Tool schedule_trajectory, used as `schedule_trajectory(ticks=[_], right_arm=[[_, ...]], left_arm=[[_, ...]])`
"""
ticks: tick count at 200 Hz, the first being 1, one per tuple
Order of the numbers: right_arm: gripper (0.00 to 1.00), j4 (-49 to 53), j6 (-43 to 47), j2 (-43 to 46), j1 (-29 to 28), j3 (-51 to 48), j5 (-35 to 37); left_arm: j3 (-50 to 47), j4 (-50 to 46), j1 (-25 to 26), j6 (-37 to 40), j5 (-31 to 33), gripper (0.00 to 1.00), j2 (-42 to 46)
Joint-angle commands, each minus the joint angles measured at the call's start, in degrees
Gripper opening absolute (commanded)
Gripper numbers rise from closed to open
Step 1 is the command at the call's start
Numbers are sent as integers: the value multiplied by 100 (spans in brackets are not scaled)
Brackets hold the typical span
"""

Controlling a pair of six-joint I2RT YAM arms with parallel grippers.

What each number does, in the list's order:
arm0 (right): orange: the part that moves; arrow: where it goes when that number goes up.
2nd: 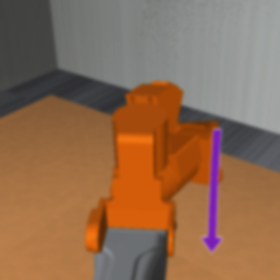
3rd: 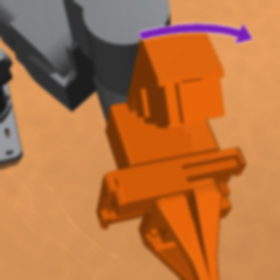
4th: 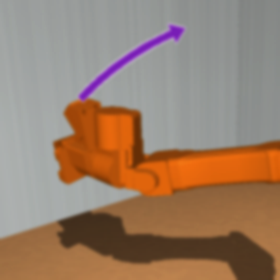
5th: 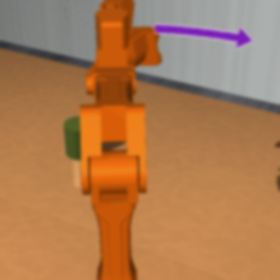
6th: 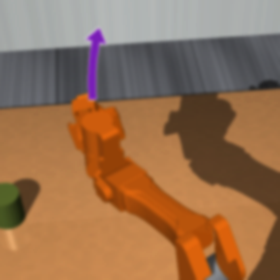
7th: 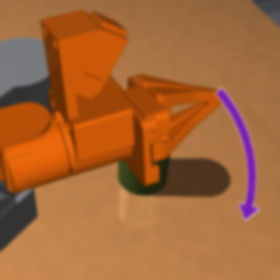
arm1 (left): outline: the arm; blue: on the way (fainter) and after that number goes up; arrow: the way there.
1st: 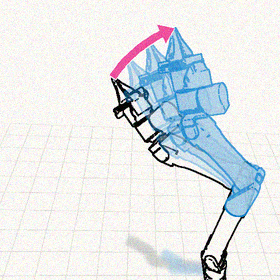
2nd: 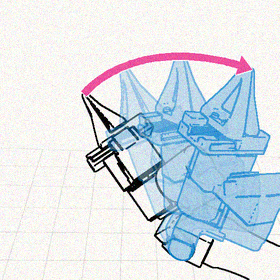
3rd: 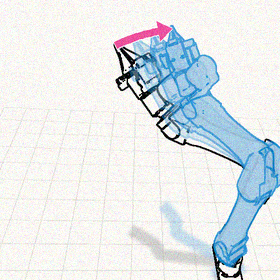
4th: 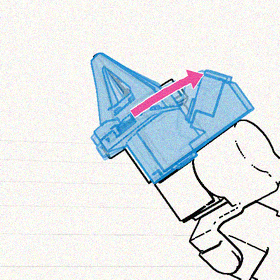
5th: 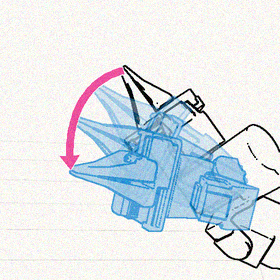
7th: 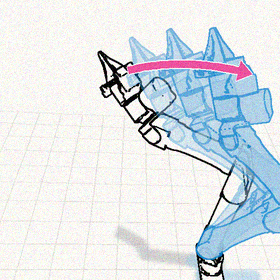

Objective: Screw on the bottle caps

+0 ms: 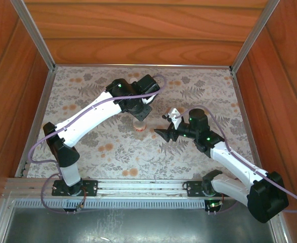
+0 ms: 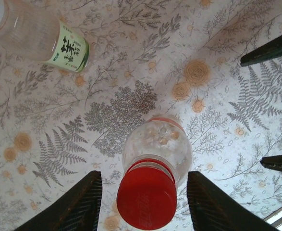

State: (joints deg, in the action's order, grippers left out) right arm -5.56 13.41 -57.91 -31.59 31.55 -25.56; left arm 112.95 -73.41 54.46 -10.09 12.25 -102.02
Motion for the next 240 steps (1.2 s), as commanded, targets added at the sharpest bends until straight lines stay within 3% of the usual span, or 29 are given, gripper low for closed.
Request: schedule_trajectory(ticks=[1,51,74,136,175,187,222,240], right_arm=[[84,46,65,70,-55,-55,34],[84,63,4,69,-58,-17,25],[84,107,-38,60,-64,42,83],[83,56,-329,122,-66,350,29],[83,310,-389,126,-92,869,-121],[82,398,-405,139,-114,1058,-137],[82,628,-418,131,-283,1553,-107],[82,696,-402,50,-449,1806,-1]], left_arm=[[272,-178,45,7,137,57,-3],[439,-130,40,-44,494,75,272],[-186,435,74,-15,671,84,802],[-3874,3895,78,319,669,92,3479],[-6442,6552,77,917,157,100,4936],[-7017,7236,74,962,-28,100,5161],[-7826,7977,71,1184,-334,100,5186],[-8415,9026,71,1246,-573,100,5063]])
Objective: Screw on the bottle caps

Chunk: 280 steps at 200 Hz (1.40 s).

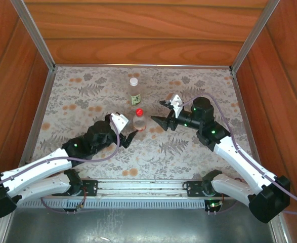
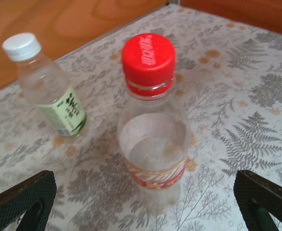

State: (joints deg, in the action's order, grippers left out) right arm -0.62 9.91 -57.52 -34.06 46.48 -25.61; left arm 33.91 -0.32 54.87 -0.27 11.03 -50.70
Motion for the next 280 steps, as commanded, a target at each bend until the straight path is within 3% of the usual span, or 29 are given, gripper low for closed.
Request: schedule_trajectory(ticks=[1,34,56,131,177,232,280], right_arm=[[82,207,-51,7,-213,324,12],[81,485,277,-260,-641,738,429],[82,605,471,-480,-814,939,663],[82,471,544,-795,-900,1099,743],[82,500,604,-896,-948,1187,747],[63,767,935,-1273,-1159,1479,932],[58,1087,1281,-1608,-1244,1695,1140]], left_arm=[[-554,1771,22,264,-465,100,-79],[-1207,3166,-57,327,-755,100,-597],[-1485,4046,-381,187,-1217,100,-1054],[-1791,6027,-813,119,-1885,100,-2384],[-1731,6584,-918,54,-1972,100,-2979],[-1712,7096,-1096,-30,-2079,97,-3457],[-1692,7592,-1202,-148,-2236,95,-3907]])
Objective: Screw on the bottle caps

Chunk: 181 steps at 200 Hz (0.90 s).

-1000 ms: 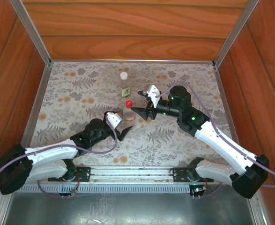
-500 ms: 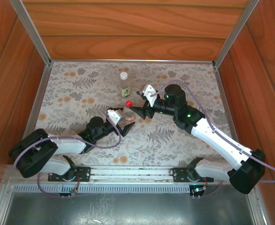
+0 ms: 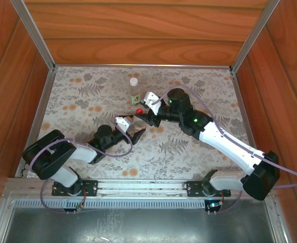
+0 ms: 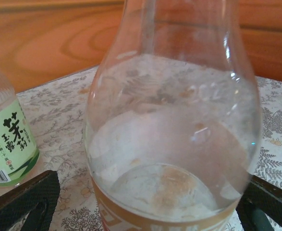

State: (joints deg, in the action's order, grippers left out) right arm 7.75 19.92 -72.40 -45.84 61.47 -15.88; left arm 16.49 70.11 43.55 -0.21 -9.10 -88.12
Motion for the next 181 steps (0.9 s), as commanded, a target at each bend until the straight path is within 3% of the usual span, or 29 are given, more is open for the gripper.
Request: schedule_trajectory(ticks=[1,181], right_arm=[[58,256,282,-127,-65,197,166],[46,416,445,-406,-91,276,225]], left_arm=[[53,553,-77,-155,-228,94,-172],[82,721,-136,-304,-382,93,-296]])
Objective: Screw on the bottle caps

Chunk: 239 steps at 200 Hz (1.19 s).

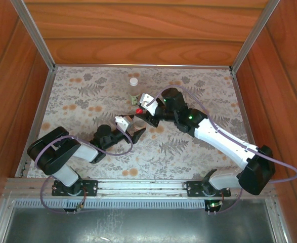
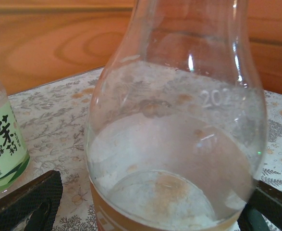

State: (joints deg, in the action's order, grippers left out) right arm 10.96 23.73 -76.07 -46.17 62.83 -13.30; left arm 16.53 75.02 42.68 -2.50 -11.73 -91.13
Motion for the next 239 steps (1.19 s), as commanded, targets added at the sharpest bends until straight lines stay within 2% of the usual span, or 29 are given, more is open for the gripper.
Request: schedule_trajectory(ticks=[1,91,156,226,239], right_arm=[[46,93,63,-39,-59,141,-32],[36,142,45,-63,-61,154,-78],[33,126,13,-56,-59,160,-103],[33,146,-30,-44,-59,165,-107],[33,155,-33,-31,-65,153,-81]], left_arm=[[78,230,-49,-75,-119,93,7],[69,226,-59,-66,-137,93,39],[134,245,-92,-20,-155,92,-41],[323,610,-121,-101,-395,82,-431],[326,610,-126,-110,-409,78,-445]])
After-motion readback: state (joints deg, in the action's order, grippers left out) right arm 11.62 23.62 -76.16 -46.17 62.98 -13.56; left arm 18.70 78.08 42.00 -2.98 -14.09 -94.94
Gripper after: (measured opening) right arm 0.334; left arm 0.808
